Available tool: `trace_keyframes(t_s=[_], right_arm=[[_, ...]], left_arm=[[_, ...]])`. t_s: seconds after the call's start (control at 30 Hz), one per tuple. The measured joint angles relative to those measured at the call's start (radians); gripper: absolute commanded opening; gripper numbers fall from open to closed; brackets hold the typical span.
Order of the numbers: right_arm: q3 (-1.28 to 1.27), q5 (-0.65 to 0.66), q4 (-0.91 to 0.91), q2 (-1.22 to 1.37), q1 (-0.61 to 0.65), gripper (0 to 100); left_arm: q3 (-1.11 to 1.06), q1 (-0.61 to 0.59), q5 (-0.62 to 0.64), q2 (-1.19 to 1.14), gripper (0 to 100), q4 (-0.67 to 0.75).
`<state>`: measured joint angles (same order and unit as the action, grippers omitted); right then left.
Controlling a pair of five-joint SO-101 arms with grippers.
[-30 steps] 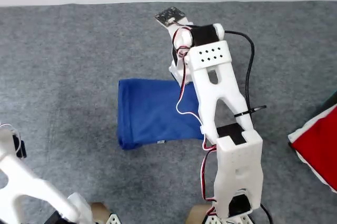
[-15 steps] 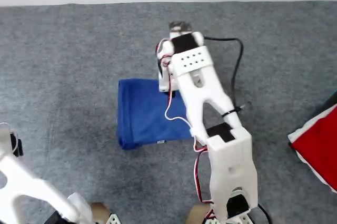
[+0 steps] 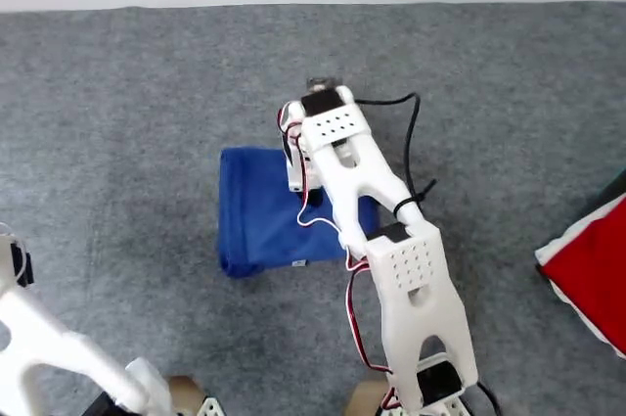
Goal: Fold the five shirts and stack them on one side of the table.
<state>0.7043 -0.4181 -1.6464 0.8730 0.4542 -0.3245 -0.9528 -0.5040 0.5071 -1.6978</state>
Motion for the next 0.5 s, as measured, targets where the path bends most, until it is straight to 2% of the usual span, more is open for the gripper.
trace_keyframes(t_s=[0.1, 0.3, 0.5], right_arm=[[0.017, 0.0, -0.014, 0.025, 0.0, 29.9], [0.02, 0.018, -0.052, 0.038, -0.008, 1.6], [0.02, 0.152, -0.104, 0.043, -0.081, 1.1]], left_arm=[[0.0, 0.0, 0.0, 0.0, 9, 0.0], [0.0, 0.0, 0.0, 0.0, 9, 0.0], [0.0, 0.0, 0.0, 0.0, 9, -0.002]])
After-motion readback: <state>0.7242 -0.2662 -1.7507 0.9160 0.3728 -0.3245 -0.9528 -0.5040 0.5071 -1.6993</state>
